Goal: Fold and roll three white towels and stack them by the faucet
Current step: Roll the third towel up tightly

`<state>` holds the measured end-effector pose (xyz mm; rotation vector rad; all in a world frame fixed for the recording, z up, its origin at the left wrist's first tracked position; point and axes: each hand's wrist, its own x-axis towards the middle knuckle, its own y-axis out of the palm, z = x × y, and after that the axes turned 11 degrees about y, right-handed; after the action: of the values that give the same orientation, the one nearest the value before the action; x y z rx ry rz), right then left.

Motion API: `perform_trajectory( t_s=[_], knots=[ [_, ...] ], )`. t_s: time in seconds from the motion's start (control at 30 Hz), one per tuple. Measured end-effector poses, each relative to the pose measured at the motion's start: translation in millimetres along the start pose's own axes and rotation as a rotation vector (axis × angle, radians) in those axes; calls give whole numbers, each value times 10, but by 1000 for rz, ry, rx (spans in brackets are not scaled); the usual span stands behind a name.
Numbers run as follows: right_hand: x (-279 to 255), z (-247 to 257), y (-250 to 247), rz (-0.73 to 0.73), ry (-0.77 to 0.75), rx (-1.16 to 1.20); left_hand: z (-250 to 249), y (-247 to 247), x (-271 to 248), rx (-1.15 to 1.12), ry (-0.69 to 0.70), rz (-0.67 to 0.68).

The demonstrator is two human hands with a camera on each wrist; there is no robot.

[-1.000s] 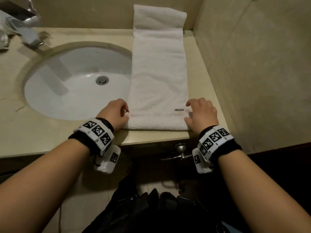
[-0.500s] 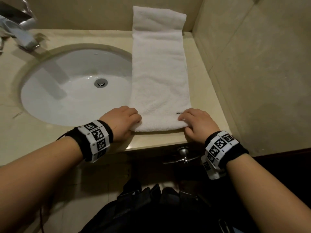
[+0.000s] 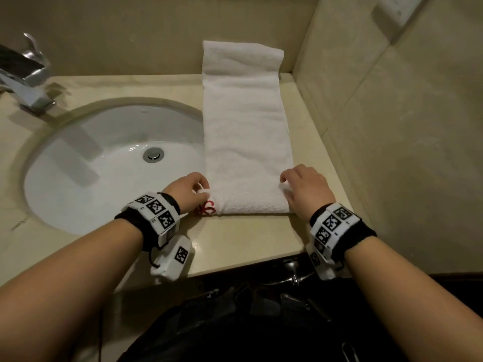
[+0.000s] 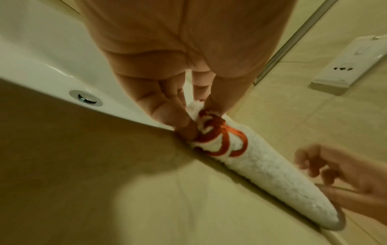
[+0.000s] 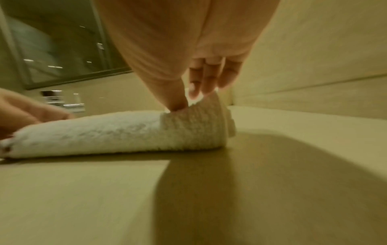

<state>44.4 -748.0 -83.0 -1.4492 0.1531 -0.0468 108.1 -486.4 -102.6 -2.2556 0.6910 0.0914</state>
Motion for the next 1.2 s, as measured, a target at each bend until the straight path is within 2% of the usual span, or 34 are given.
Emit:
perform_trajectory(
  t_s=[0.07, 0.13, 0.23, 0.33, 0.4, 0.47, 0.5, 0.57, 0.6, 0.67, 0.73, 0.77, 0.83, 0.9, 1.0, 1.03, 1.07, 1.17, 1.2],
  knots=[
    [-38, 32, 5, 73, -178, 21, -5, -8, 30, 70, 58, 24],
    [-52, 41, 30, 211, -236, -44, -27, -14, 52, 222, 180, -3],
    [-34, 29, 58, 163, -232, -48, -92, 4, 61, 396, 404, -5],
    [44, 44, 18, 165, -175, 24, -117, 27, -5, 530, 501, 101],
    [145, 25, -61, 254, -111, 73, -103, 28, -53, 651, 528, 162],
    [254, -16, -144, 409, -45, 118, -99, 31, -59, 696, 559, 171],
    [300, -33, -171, 482, -5, 143, -101, 22, -55, 634, 530, 165],
    [361, -55, -179, 531, 71, 164, -135, -12, -4, 405, 369, 172],
    [369, -52, -170, 490, 97, 151, -140, -34, 38, 290, 266, 184],
    [345, -34, -125, 282, 78, 51, -141, -65, 127, 94, 118, 162],
    [292, -2, -64, 97, -41, -67, -131, -81, 204, 8, 60, 98],
    [264, 8, -38, 81, -111, -90, -124, -83, 232, 9, 46, 75],
    [213, 12, -1, 157, -192, -104, -91, -72, 261, 51, 19, 76],
    [198, 2, 7, 200, -215, -94, -47, -71, 264, -1, -35, 91],
    [237, 17, -33, 204, -142, 39, -29, -117, 246, -190, -94, 129],
    [260, 27, -43, 242, -106, 68, -30, -126, 228, -141, -66, 150],
    [285, 34, -49, 296, -75, 83, -36, -131, 207, 11, 3, 159],
    [360, 57, -65, 501, 4, 110, -94, -82, 70, 493, 374, 82],
    [386, 65, -68, 556, 23, 116, -130, -53, 28, 592, 471, 111]
  ],
)
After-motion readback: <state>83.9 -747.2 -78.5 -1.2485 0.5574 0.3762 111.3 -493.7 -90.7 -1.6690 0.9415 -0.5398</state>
